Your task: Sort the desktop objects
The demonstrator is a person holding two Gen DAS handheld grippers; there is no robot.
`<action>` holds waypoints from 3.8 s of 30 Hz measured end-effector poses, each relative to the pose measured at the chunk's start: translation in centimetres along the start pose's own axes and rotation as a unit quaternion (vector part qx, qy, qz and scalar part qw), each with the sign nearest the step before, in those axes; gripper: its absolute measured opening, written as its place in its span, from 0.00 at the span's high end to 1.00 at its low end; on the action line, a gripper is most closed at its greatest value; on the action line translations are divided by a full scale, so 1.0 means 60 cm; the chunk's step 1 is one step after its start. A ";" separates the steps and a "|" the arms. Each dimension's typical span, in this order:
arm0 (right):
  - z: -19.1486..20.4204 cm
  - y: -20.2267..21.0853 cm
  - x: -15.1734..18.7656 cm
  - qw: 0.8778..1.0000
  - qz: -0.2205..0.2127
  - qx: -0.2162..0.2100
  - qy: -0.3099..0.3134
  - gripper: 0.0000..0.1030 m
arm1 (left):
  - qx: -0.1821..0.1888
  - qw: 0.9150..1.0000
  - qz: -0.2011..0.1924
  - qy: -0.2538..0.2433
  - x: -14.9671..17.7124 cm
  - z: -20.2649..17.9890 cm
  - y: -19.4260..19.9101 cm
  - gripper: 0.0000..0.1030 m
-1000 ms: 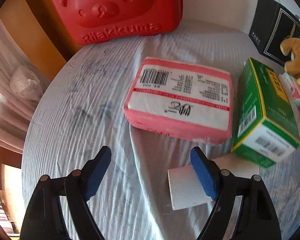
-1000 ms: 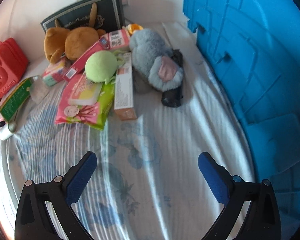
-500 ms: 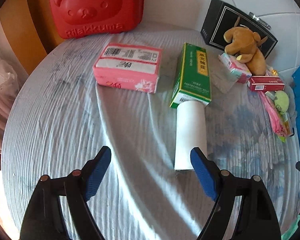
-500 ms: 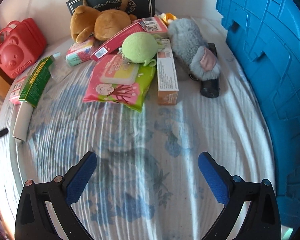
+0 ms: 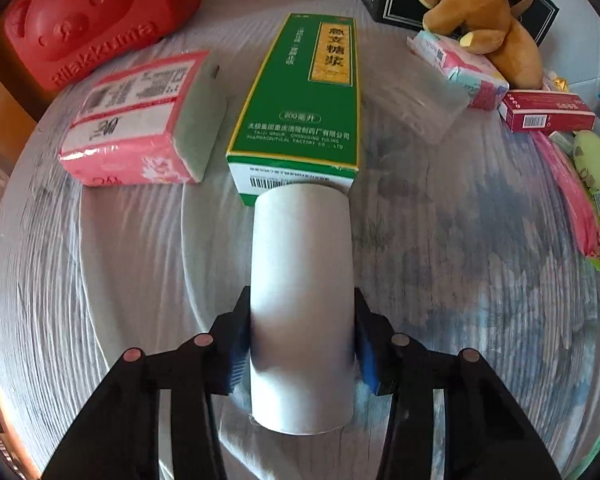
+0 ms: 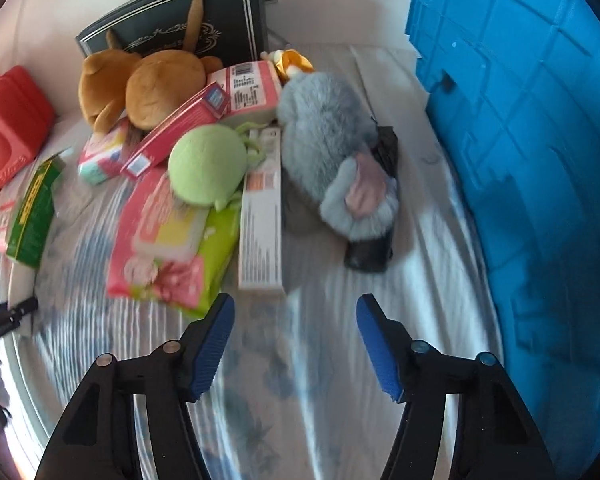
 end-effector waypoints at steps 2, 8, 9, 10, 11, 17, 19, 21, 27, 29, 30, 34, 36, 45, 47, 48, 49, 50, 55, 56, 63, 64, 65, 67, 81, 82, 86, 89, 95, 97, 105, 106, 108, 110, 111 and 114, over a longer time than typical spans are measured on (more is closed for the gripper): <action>0.001 -0.018 -0.016 1.000 0.003 -0.011 -0.004 0.38 | 0.005 1.000 -0.001 0.008 -0.008 -0.001 -0.002 0.57; 0.021 -0.095 -0.036 0.999 0.040 -0.003 0.018 0.68 | 0.005 1.000 -0.012 0.010 -0.008 -0.004 -0.002 0.57; 0.022 -0.101 -0.034 0.999 0.044 -0.004 0.018 0.69 | 0.005 1.000 -0.013 0.012 -0.004 -0.001 -0.001 0.57; 0.024 -0.104 -0.028 0.999 0.045 -0.005 0.018 0.70 | 0.005 1.000 -0.016 0.013 0.001 -0.001 0.001 0.57; 0.025 -0.101 -0.019 0.999 0.043 -0.005 0.017 0.70 | 0.004 1.000 -0.018 0.013 0.006 -0.001 0.003 0.57; 0.031 -0.063 0.094 0.997 0.063 -0.010 0.037 0.71 | 0.003 1.000 -0.019 0.012 0.076 -0.016 0.026 0.57; 0.032 -0.053 0.150 0.996 0.081 -0.016 0.041 0.71 | 0.005 1.000 -0.018 0.007 0.109 -0.027 0.036 0.57; 0.030 -0.046 0.202 0.994 0.096 -0.023 0.037 0.71 | 0.008 1.000 -0.021 0.001 0.136 -0.036 0.045 0.57; 0.017 -0.031 0.243 0.996 0.073 -0.045 0.024 0.50 | 0.013 0.999 -0.033 0.002 0.154 -0.046 0.053 0.57; 0.026 -0.042 0.242 0.996 0.065 -0.061 0.025 0.00 | 0.010 0.999 -0.039 0.005 0.152 -0.057 0.048 0.57; 0.030 -0.052 0.244 0.997 0.057 -0.047 0.025 0.00 | 0.010 0.999 -0.040 0.007 0.154 -0.056 0.048 0.57; 0.028 -0.066 0.247 0.999 0.041 0.000 0.005 0.01 | 0.011 0.999 -0.041 0.007 0.141 -0.047 0.045 0.57; 0.023 -0.062 0.243 0.999 0.049 0.004 -0.004 0.33 | 0.010 0.999 -0.040 0.008 0.135 -0.044 0.043 0.57; 0.014 -0.028 0.105 0.999 -0.039 -0.021 0.001 0.78 | 0.004 0.999 -0.051 0.008 0.075 -0.072 0.023 0.57; 0.008 -0.036 0.071 0.999 -0.041 -0.018 0.010 0.63 | 0.001 0.999 -0.053 0.004 0.068 -0.082 0.016 0.57; 0.011 -0.041 0.058 0.999 -0.042 -0.014 0.013 0.57 | 0.001 0.999 -0.054 0.002 0.070 -0.081 0.017 0.57; 0.006 -0.037 0.048 0.999 -0.041 -0.006 0.015 0.48 | 0.000 0.999 -0.054 0.000 0.070 -0.083 0.016 0.57; 0.006 -0.034 0.046 0.999 -0.043 -0.001 0.014 0.45 | 0.002 0.999 -0.054 -0.001 0.070 -0.083 0.016 0.57; -0.009 0.000 0.050 0.997 -0.078 -0.021 -0.012 0.35 | 0.006 0.998 -0.058 0.008 0.073 -0.079 0.016 0.57; -0.010 -0.009 0.050 0.997 -0.074 -0.023 -0.011 0.35 | 0.005 0.998 -0.061 0.007 0.073 -0.080 0.016 0.57; 0.011 -0.083 0.034 0.997 -0.057 -0.044 -0.005 0.70 | 0.000 0.997 -0.072 0.016 0.075 -0.080 0.018 0.57; 0.013 -0.086 0.038 0.997 -0.058 -0.042 -0.006 0.70 | -0.005 0.997 -0.076 0.018 0.077 -0.081 0.019 0.57; 0.016 -0.082 0.041 0.997 -0.066 -0.036 -0.005 0.70 | -0.011 0.997 -0.079 0.019 0.081 -0.083 0.020 0.57; 0.026 -0.066 0.050 0.996 -0.084 -0.026 0.003 0.72 | -0.026 0.996 -0.088 0.016 0.094 -0.087 0.026 0.57; 0.076 0.174 0.162 0.977 -0.209 -0.005 0.047 0.72 | 0.003 0.982 -0.185 -0.036 0.181 -0.150 0.212 0.57; 0.077 0.194 0.168 0.974 -0.220 -0.001 0.050 0.72 | 0.005 0.980 -0.198 -0.038 0.182 -0.154 0.232 0.57; 0.087 0.283 0.193 0.960 -0.275 0.022 0.053 0.72 | 0.024 0.968 -0.246 -0.050 0.196 -0.173 0.307 0.57; 0.084 0.350 0.212 0.948 -0.310 0.047 0.049 0.72 | 0.049 0.959 -0.273 -0.065 0.206 -0.199 0.358 0.57; 0.053 0.464 0.239 0.926 -0.365 0.090 0.032 0.72 | 0.094 0.936 -0.327 -0.086 0.223 -0.272 0.454 0.57; 0.030 0.496 0.248 0.920 -0.380 0.099 0.022 0.72 | 0.106 0.928 -0.344 -0.098 0.231 -0.304 0.484 0.57; -0.108 0.586 0.277 0.896 -0.423 0.138 -0.010 0.72 | 0.142 0.896 -0.405 -0.117 0.255 -0.479 0.600 0.57; -0.133 0.593 0.279 0.893 -0.426 0.143 -0.013 0.72 | 0.147 0.892 -0.412 -0.117 0.256 -0.511 0.616 0.57; -0.186 0.603 0.281 0.889 -0.433 0.149 -0.018 0.72 | 0.155 0.886 -0.422 -0.115 0.259 -0.566 0.640 0.57; -0.245 0.610 0.280 0.886 -0.438 0.153 -0.020 0.72 | 0.161 0.882 -0.430 -0.107 0.262 -0.630 0.665 0.57; -0.276 0.613 0.280 0.885 -0.440 0.154 -0.020 0.72 | 0.163 0.882 -0.429 -0.103 0.264 -0.659 0.675 0.57; -0.364 0.616 0.282 0.886 -0.434 0.160 -0.017 0.72 | 0.181 0.885 -0.418 -0.102 0.277 -0.755 0.699 0.57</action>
Point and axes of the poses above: each gripper's, at about its wrist camera, not at the fingertips, and y roughly against the way its jaws point, z to its left, x to its underside, the point moved 5 cm from there along -y, roughly the way its jaws point, and after that the axes turned 5 degrees about y, right-handed, at the moved point
